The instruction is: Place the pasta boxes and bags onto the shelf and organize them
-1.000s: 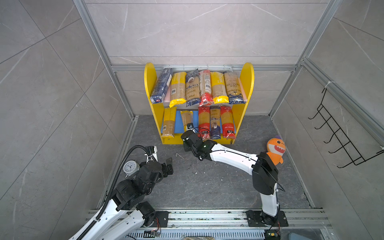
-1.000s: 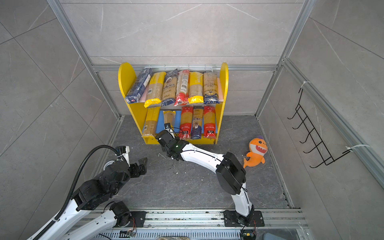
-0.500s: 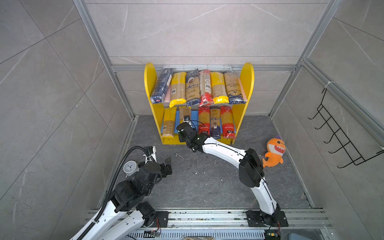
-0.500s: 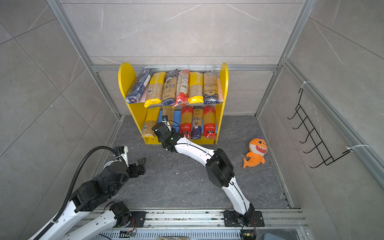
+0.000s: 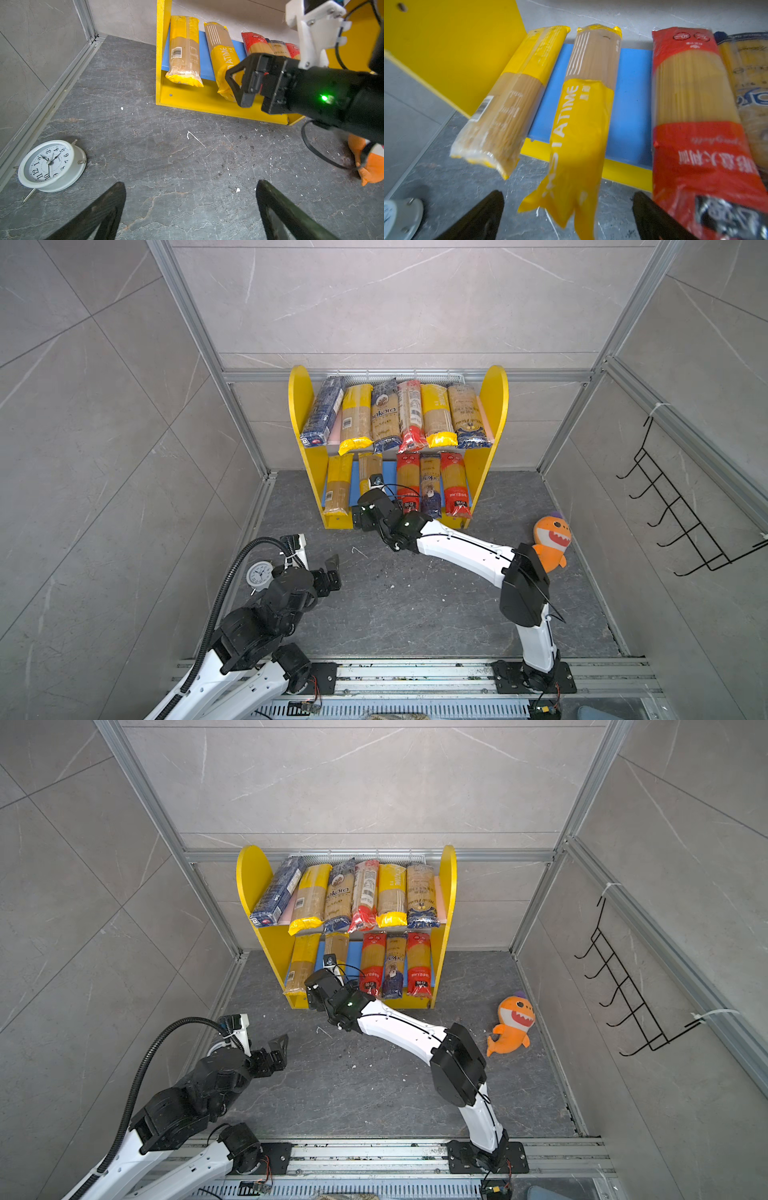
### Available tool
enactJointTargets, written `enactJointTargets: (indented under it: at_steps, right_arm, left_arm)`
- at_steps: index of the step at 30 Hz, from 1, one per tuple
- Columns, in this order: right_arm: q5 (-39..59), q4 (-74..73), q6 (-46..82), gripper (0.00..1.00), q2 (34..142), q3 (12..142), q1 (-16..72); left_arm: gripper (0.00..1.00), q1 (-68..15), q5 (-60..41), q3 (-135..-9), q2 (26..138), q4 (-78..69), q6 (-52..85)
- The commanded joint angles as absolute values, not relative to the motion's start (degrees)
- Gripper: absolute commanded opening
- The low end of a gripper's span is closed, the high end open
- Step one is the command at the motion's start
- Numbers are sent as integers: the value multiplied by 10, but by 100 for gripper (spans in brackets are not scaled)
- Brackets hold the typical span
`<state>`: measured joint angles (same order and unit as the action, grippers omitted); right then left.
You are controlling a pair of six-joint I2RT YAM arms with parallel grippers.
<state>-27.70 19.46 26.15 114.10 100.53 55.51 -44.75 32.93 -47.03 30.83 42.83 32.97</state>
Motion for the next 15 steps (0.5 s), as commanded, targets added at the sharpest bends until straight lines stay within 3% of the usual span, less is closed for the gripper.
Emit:
enactJointTargets:
  at_steps: [1, 6, 15]
  right_arm:
    - [-257, 201, 278, 100, 1060, 920, 576]
    - [-231, 177, 294, 100, 915, 738, 585]
    - [-442, 259, 317, 100, 644, 494, 583]
  left_arm:
    - [100, -450, 343, -471, 305, 424, 333]
    - [100, -449, 349, -449, 305, 405, 330]
    - [100, -447, 363, -354, 331, 294, 314]
